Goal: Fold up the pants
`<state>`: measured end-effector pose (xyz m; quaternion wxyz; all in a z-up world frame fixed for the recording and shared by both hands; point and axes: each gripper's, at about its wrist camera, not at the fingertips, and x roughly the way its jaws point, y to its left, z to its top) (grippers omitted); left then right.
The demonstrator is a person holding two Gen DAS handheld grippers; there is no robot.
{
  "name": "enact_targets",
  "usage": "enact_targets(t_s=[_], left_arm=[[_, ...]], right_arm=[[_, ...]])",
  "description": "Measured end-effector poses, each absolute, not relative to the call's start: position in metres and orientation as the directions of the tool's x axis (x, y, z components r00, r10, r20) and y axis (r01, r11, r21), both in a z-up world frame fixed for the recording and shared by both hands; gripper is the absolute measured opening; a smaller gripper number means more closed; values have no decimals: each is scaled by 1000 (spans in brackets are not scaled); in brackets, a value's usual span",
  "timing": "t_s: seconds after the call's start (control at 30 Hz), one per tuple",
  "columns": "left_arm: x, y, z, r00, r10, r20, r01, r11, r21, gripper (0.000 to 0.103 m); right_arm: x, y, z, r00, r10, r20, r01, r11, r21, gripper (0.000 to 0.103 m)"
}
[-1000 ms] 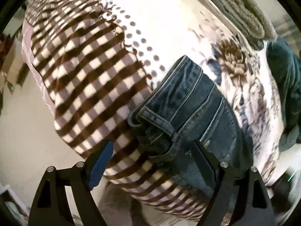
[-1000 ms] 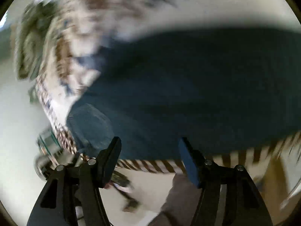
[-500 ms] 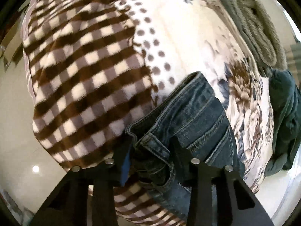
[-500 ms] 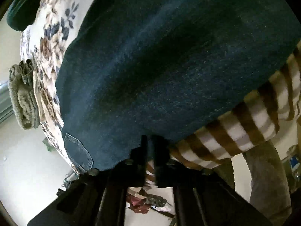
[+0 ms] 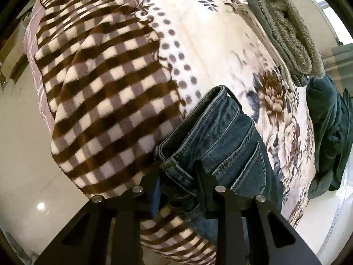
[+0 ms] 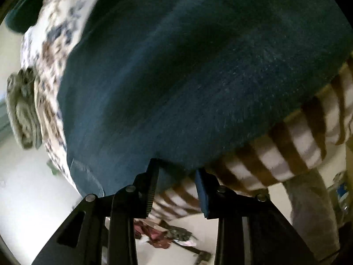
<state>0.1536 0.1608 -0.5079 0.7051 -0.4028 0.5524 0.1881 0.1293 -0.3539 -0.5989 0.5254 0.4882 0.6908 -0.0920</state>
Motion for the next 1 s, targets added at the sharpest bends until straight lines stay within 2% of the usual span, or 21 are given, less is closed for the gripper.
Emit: enact_targets(t_s=[0.07, 0.27, 0.37, 0.47, 0.53, 0.57, 0.6, 0.63, 0.67, 0.7, 0.77, 0.97, 1.0], left_arm=[[153, 161, -507, 318, -177, -931, -707, 611, -357, 24], [137, 180, -498, 316, -133, -939, -717, 614, -328, 15], [135, 185, -504, 305, -145, -941, -722, 609, -328, 15], [143, 178, -496, 290, -139, -947, -692, 653, -308, 15], [148, 169, -486, 262, -134, -956, -679, 679, -282, 16], [150, 164, -480, 255, -138, -957, -668, 691, -277, 16], [154, 157, -473, 257, -143, -956, -646, 710, -280, 17], [160, 147, -465, 252, -127, -959, -617, 743, -260, 21], [165, 138, -458, 243, -104, -965, -589, 774, -232, 40], [172, 128, -452, 238, -83, -968, -561, 802, -207, 71], [188, 104, -447, 248, -68, -966, -493, 850, -186, 95], [236, 44, -491, 160, -52, -986, -350, 931, -106, 95], [241, 37, -500, 143, -46, -989, -335, 938, -92, 95]], right_arm=[[132, -348, -596, 21, 543, -839, 760, 537, 366, 6], [125, -339, -544, 43, 484, -874, 666, 638, 386, 5], [125, -338, -560, -60, 488, -871, 636, 691, 343, 5], [132, -340, -584, -232, 479, -847, 625, 741, 247, 17], [147, -342, -565, -227, 476, -849, 559, 778, 287, 27], [156, -340, -553, -219, 459, -861, 519, 802, 295, 43], [170, -335, -536, -204, 449, -870, 467, 826, 317, 53], [187, -328, -522, -175, 454, -874, 425, 835, 349, 56], [207, -321, -508, -148, 453, -879, 375, 849, 374, 61], [227, -314, -501, -129, 452, -883, 325, 860, 393, 62], [265, -298, -499, -101, 451, -887, 252, 874, 416, 62], [367, -232, -549, -180, 310, -934, -5, 949, 316, 61], [372, -222, -556, -185, 242, -953, -74, 963, 259, 53]])
